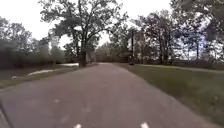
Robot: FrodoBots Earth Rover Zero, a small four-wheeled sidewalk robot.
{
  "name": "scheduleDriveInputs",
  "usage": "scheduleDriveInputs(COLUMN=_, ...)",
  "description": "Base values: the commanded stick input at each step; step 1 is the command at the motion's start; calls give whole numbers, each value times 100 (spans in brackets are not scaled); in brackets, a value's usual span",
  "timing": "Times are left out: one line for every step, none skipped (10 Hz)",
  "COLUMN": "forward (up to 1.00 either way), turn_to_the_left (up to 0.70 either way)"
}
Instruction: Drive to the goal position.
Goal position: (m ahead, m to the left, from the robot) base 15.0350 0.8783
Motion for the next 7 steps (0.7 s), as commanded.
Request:
scheduleDriveInputs(forward=100, turn_to_the_left=0)
scheduleDriveInputs(forward=100, turn_to_the_left=0)
scheduleDriveInputs(forward=100, turn_to_the_left=0)
scheduleDriveInputs(forward=100, turn_to_the_left=0)
scheduleDriveInputs(forward=100, turn_to_the_left=0)
scheduleDriveInputs(forward=100, turn_to_the_left=0)
scheduleDriveInputs(forward=100, turn_to_the_left=0)
